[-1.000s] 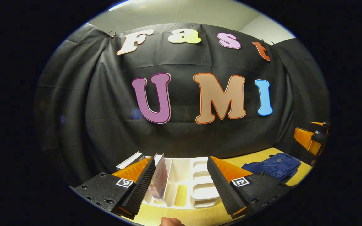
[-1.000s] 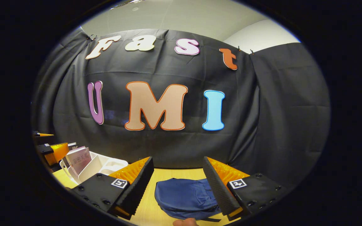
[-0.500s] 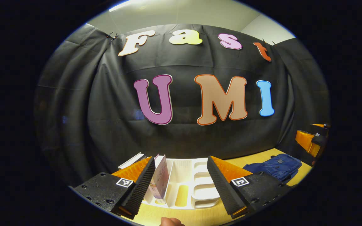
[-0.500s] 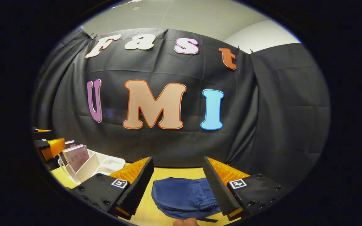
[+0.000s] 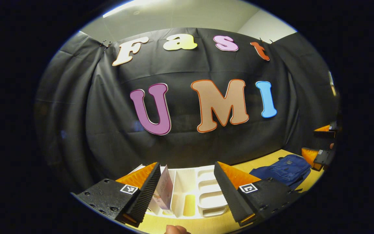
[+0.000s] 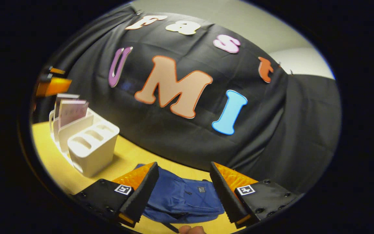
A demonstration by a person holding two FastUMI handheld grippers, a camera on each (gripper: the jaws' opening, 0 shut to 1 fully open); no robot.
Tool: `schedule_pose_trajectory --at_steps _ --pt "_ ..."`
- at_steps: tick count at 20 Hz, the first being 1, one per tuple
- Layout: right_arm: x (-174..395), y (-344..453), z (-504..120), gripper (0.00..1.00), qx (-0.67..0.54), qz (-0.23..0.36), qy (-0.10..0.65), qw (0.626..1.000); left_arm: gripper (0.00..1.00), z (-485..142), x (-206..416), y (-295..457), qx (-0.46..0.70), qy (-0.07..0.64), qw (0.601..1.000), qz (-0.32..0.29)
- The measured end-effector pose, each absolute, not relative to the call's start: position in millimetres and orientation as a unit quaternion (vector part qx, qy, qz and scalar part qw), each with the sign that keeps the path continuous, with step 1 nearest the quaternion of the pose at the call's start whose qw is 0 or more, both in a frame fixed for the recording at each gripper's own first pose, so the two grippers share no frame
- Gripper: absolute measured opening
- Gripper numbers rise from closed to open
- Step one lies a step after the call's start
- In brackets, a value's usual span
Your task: Open the schoolbag, grab two books from the bookshelf and put them into the schoolbag.
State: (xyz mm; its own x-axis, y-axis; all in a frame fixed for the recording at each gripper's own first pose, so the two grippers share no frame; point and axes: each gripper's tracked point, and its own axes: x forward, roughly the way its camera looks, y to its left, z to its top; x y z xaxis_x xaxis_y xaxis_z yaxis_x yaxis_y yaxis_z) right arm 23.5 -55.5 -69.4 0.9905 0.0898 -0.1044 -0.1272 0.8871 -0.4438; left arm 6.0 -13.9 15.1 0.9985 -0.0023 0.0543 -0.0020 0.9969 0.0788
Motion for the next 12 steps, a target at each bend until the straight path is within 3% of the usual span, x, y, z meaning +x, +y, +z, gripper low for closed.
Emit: schedule_pose_trajectory --at_steps 2,3,4,5,7,9,12 --pt "21 -54 -99 0.95 -0.297 0.085 0.059 0.949 0.96 14 6 -10 0.04 -0.025 0.999 0.007" --pt "24 -52 -113 0.98 -0.33 0.103 0.065 0.936 0.96 14 6 -8 0.041 -0.023 0.999 0.009" --pt "25 -46 -127 0.92 -0.359 0.121 0.07 0.923 0.96 13 6 -7 0.041 -0.023 0.999 0.01" --pt "24 -44 -141 0.97 -0.388 0.136 0.073 0.909 0.96 13 5 -5 0.042 -0.022 0.999 0.013" --pt "23 -42 -172 0.96 -0.44 0.163 0.081 0.879 0.96 11 6 -1 0.043 -0.018 0.999 0.021" --pt "29 -43 -205 0.87 -0.494 0.18 0.099 0.845 1.0 10 5 1 0.044 -0.015 0.999 0.025" --pt "39 -40 -243 0.87 -0.581 0.207 0.098 0.781 0.96 10 4 4 0.043 -0.014 0.999 0.027"
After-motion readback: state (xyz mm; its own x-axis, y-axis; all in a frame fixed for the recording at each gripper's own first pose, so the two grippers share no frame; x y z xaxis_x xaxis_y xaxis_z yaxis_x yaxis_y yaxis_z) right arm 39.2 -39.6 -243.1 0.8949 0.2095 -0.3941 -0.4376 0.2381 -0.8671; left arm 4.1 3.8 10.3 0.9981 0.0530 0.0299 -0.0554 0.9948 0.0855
